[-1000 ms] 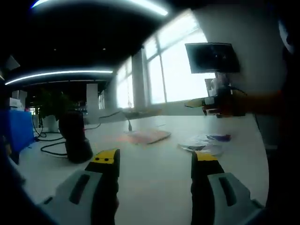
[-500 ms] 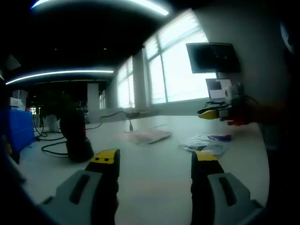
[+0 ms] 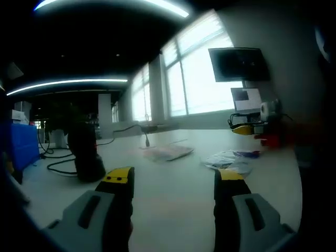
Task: Clip sheet goods on table flip sheet goods clip sheet goods scan sheet goods put sheet goods back to table
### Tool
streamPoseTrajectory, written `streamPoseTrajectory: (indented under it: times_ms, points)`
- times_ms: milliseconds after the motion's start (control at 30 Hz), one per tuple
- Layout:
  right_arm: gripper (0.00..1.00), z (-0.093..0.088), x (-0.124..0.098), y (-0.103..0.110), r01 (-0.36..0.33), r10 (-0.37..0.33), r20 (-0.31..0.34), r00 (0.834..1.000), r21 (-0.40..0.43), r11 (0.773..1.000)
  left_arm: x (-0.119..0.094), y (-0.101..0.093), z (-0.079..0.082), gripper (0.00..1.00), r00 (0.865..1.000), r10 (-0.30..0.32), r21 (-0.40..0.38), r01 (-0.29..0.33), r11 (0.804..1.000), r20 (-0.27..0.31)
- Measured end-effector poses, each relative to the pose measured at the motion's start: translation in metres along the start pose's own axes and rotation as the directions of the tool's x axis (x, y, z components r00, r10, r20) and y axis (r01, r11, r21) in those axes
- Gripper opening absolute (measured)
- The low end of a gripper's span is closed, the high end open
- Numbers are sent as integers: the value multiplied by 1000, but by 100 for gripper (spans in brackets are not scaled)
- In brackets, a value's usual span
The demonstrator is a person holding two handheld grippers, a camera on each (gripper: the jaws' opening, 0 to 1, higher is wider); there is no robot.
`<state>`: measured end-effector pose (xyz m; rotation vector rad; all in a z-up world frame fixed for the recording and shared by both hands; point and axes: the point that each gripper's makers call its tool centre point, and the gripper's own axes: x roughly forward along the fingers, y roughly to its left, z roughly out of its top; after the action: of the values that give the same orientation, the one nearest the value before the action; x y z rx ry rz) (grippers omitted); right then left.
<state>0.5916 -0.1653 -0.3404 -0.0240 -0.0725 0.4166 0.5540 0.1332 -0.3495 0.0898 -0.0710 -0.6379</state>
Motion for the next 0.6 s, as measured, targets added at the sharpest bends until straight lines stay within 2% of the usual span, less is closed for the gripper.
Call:
streamPoseTrajectory:
  times_ms: [433, 600]
  points:
    - [50, 7, -18, -15, 17, -24, 76, 997, 89, 996, 0, 0, -1, 54, 1000, 1, 3, -1, 1000, -2]
    - [49, 8, -17, -14, 34, -39, 80, 996, 68, 997, -1, 1, 0, 54, 1000, 5, 1, -5, 1000, 5]
